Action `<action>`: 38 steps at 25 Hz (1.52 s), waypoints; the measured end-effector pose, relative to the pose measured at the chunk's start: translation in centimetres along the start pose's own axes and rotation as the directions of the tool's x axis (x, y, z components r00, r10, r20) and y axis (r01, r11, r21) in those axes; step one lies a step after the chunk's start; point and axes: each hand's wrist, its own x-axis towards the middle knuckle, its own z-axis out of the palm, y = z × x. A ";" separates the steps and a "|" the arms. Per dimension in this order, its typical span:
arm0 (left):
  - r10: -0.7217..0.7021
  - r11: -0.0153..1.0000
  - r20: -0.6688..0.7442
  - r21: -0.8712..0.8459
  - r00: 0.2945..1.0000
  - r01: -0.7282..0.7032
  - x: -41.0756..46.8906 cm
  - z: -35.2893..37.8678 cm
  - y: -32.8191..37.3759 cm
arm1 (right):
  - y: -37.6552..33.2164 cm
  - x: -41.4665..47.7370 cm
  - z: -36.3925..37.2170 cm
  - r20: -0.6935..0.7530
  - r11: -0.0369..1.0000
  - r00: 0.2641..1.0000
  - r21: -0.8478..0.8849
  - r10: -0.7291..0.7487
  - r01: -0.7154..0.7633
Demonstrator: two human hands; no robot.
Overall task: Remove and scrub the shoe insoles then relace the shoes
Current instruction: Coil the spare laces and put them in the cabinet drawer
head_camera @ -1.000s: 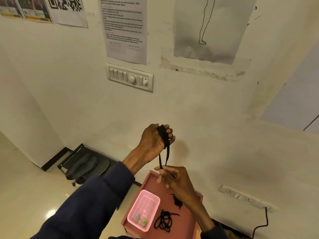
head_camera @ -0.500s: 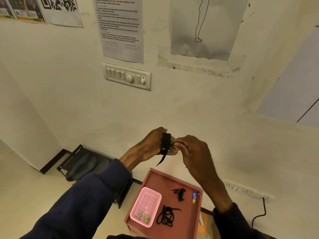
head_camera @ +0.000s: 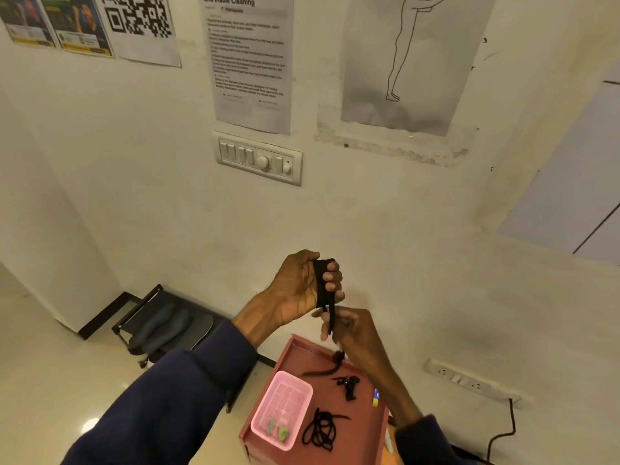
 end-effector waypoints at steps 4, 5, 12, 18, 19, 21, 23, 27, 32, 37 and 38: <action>0.209 0.973 -0.120 -0.074 0.971 -0.219 0.7 -0.2 0.5 | 0.0 -2.5 1.7 0.006 0.997 0.998 0.051 0.065 -0.066; 0.245 0.961 -0.134 -0.097 0.960 -0.259 0.9 -0.2 0.6 | -0.1 -2.9 2.0 0.005 0.997 0.998 0.043 0.060 -0.061; 0.381 0.924 -0.213 0.056 0.900 -0.379 1.9 -1.3 1.2 | -2.4 -5.3 1.4 -0.062 0.949 0.994 -0.308 -0.091 0.067; 0.053 0.877 -0.269 0.473 0.962 0.084 0.5 -0.4 -1.0 | -5.2 -1.8 -2.0 -0.103 0.607 0.899 -0.770 -0.425 0.198; -0.021 0.850 -0.259 0.503 0.966 0.154 0.0 -0.2 -1.4 | -5.5 -0.8 -2.8 -0.110 0.607 0.887 -0.766 -0.449 0.213; -0.149 0.802 -0.204 0.547 0.967 0.239 -1.0 0.3 -2.0 | -5.6 1.0 -3.8 -0.119 0.683 0.892 -0.689 -0.436 0.242; -0.232 0.813 -0.109 0.524 0.966 0.255 -1.5 0.5 -2.1 | -4.8 2.4 -4.1 -0.111 0.818 0.937 -0.529 -0.331 0.226; -0.222 0.950 0.052 0.235 0.974 0.204 -1.4 0.0 -1.5 | -1.6 1.6 -2.7 -0.053 0.997 0.998 -0.071 0.020 -0.023; 0.042 0.996 -0.018 -0.080 0.999 -0.044 -0.6 -0.4 -2.0 | -0.1 -4.2 1.4 0.063 0.993 0.992 -0.033 0.113 -0.111; 0.218 0.974 -0.162 0.093 0.962 -0.205 1.0 -1.6 -3.2 | -1.0 -6.9 0.7 0.110 0.892 0.994 -0.449 0.009 0.041; 0.221 0.968 -0.189 0.160 0.957 -0.192 1.1 -1.7 -3.5 | -1.5 -6.7 0.0 0.085 0.823 0.995 -0.560 -0.055 0.093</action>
